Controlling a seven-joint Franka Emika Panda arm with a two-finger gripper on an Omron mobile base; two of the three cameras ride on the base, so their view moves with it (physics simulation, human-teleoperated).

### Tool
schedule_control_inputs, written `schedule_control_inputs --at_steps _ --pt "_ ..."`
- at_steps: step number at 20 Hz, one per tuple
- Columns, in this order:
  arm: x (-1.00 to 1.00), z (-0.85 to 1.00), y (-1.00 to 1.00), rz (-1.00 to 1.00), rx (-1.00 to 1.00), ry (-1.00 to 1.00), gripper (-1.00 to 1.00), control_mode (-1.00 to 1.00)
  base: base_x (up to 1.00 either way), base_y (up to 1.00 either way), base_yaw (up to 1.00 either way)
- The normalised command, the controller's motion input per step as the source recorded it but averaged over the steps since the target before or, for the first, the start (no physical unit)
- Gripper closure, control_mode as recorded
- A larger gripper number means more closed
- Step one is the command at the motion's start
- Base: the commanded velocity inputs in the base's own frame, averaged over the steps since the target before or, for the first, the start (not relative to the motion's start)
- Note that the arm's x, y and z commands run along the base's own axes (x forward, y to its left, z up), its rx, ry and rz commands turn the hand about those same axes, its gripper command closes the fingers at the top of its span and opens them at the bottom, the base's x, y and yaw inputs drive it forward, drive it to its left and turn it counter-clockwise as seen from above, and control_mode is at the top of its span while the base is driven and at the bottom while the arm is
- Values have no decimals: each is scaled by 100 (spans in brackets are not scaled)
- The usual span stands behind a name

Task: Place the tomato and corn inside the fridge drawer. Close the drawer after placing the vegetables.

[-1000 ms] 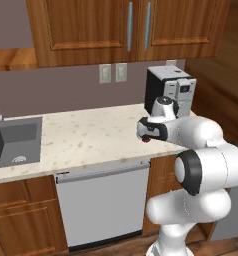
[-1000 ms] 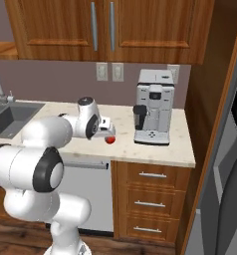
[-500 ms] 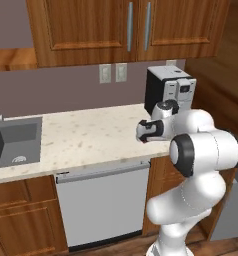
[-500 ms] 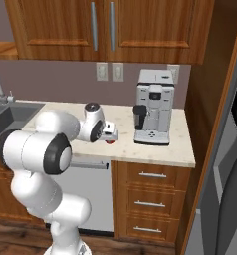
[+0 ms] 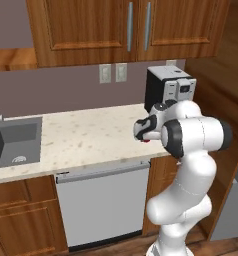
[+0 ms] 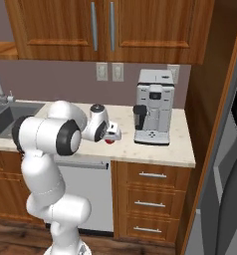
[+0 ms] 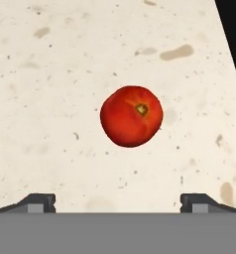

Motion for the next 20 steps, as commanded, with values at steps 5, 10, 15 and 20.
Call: schedule_control_inputs --at_steps 5,10,15,20 --pt "29 -23 -14 0 1 0 -100 -100 0 0 0" --pt "32 -15 -3 0 0 0 -100 -100 0 0 0" --pt "24 -15 0 0 0 0 -100 -100 0 0 0" --pt "23 -16 0 0 0 0 -100 -100 0 0 0"
